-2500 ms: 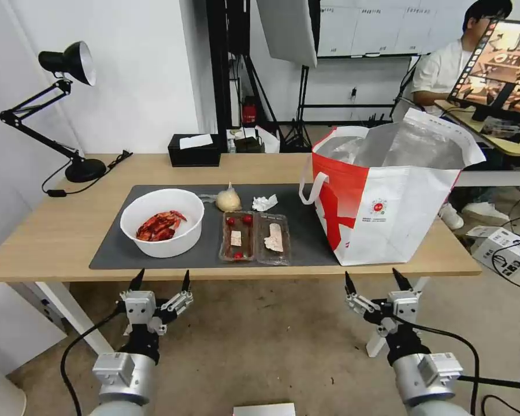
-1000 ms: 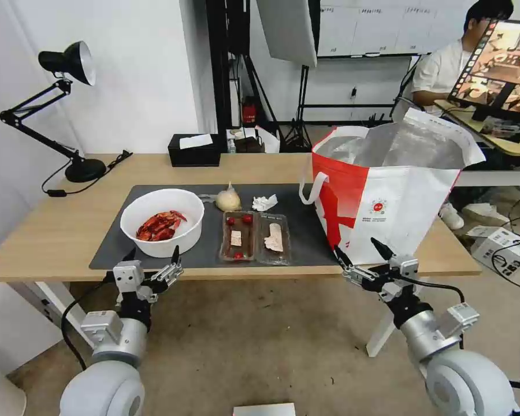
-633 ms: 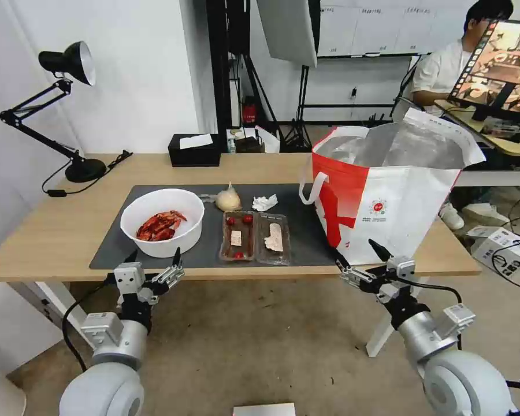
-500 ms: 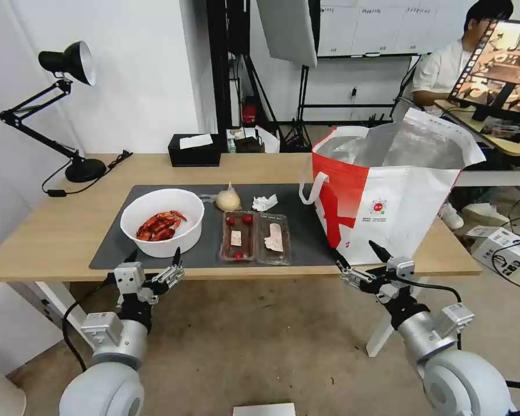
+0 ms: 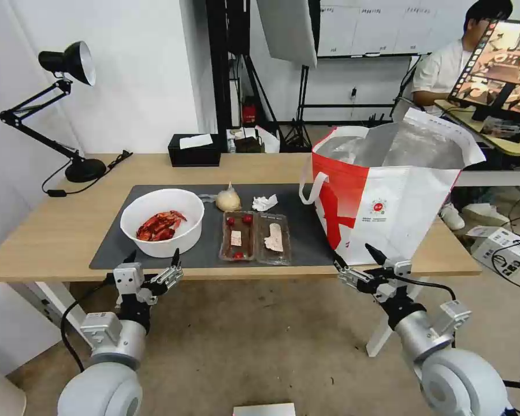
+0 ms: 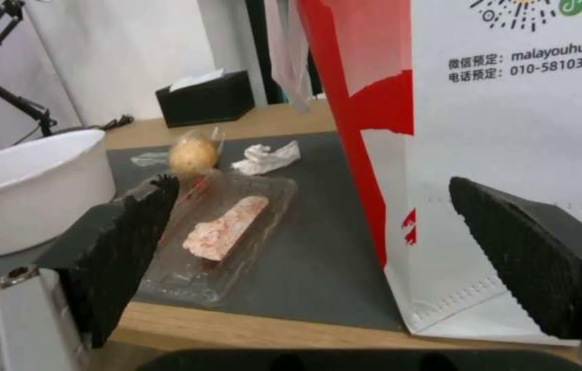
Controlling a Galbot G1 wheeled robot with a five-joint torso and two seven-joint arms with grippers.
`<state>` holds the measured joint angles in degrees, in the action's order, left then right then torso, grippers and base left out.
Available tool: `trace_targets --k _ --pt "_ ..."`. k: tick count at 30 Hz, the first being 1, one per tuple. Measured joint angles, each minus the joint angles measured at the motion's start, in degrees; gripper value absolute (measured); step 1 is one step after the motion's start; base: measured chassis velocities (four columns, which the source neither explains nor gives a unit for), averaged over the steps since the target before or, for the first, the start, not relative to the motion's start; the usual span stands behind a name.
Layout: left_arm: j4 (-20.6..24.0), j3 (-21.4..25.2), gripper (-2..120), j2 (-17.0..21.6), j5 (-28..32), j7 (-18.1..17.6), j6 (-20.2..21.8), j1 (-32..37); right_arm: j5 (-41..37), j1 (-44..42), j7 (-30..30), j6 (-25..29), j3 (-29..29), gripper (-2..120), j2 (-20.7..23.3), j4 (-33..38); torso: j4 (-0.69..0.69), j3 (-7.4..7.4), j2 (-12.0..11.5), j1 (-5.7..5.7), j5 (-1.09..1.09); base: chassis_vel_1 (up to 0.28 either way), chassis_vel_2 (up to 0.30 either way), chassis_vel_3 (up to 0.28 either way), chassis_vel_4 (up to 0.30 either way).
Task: Pick up the trash from the table and place it into the takeout bag.
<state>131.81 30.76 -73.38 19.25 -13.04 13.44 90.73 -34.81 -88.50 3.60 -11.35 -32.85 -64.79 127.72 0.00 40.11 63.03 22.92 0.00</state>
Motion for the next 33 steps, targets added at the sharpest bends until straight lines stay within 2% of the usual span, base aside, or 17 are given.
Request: trace_targets --k 3,6,7,10,11,13,14,15,17,18,19,21,25,33 --pt "0.0 0.0 100 0.0 0.0 0.0 0.1 0.0 -1.8 0.0 -0.2 -0.1 0.2 100 0.1 0.2 0.00 0.00 0.0 0.00 0.00 0.000 0.000 0.000 0.000" --pt "0.0 0.3 100 0.8 0.0 0.1 0.7 -0.1 -11.9 0.1 -2.3 -2.2 0.6 100 0.1 2.2 0.00 0.00 0.0 0.00 0.00 0.000 0.000 0.000 0.000" --pt "0.0 0.3 100 0.8 0.0 0.1 0.7 -0.1 -11.9 0.1 -2.3 -2.2 0.6 100 0.1 2.2 0.00 0.00 0.0 0.00 0.00 0.000 0.000 0.000 0.000" --pt "0.0 0.7 100 1.9 0.2 0.4 1.2 -0.3 -25.4 1.4 -4.8 -3.1 0.8 100 0.4 2.9 0.00 0.00 0.0 0.00 0.01 0.000 0.000 0.000 0.000" --pt "0.0 0.7 100 1.9 0.2 0.4 1.2 -0.3 -25.4 1.4 -4.8 -3.1 0.8 100 0.4 2.9 0.00 0.00 0.0 0.00 0.01 0.000 0.000 0.000 0.000" --pt "0.0 0.9 100 2.6 0.3 0.6 1.3 -0.2 -41.4 3.1 -9.7 -3.3 0.8 100 0.3 4.1 0.00 0.00 0.0 0.00 -0.01 0.000 0.000 0.000 0.000" --pt "-0.1 1.0 100 2.8 0.3 0.6 1.3 -0.1 -46.3 3.7 -11.2 -3.4 0.7 100 0.2 4.2 0.00 0.00 0.0 0.00 -0.01 0.000 0.000 0.000 0.000" --pt "-0.1 1.0 100 2.8 0.3 0.6 1.3 -0.1 -46.3 3.7 -11.2 -3.4 0.7 100 0.2 4.2 0.00 0.00 0.0 0.00 -0.01 0.000 0.000 0.000 0.000" --pt "-0.1 1.2 100 3.0 0.5 0.6 1.3 0.0 -55.9 5.0 -14.0 -3.4 0.4 100 -0.1 4.1 0.00 0.00 0.0 0.00 -0.01 0.000 0.000 0.000 0.000" --pt "-0.1 1.2 100 3.0 0.5 0.6 1.4 0.1 -59.3 5.3 -15.2 -3.4 0.3 100 -0.2 4.0 0.00 0.00 0.0 0.00 0.00 0.000 0.000 0.000 0.000" --pt "-0.1 1.2 100 3.0 0.5 0.6 1.4 0.1 -59.3 5.3 -15.2 -3.4 0.3 100 -0.2 4.0 0.00 0.00 0.0 0.00 0.00 0.000 0.000 0.000 0.000" --pt "-0.1 1.2 100 3.0 0.5 0.6 1.5 0.2 -66.9 6.0 -18.9 -3.4 0.4 100 -0.8 3.9 0.00 0.00 0.0 0.00 0.00 0.000 0.000 0.000 0.000" --pt "-0.1 1.3 100 2.9 0.5 0.5 1.6 0.3 -71.6 6.5 -22.5 -3.4 1.7 100 -1.8 4.4 0.00 0.00 0.0 0.00 0.00 0.000 0.000 0.000 0.000" --pt "0.5 1.9 100 3.1 2.5 0.4 2.5 0.7 -71.5 6.8 -23.9 -3.4 5.2 100 -1.8 4.2 0.00 0.00 0.0 0.00 0.00 0.000 0.000 0.000 0.000"
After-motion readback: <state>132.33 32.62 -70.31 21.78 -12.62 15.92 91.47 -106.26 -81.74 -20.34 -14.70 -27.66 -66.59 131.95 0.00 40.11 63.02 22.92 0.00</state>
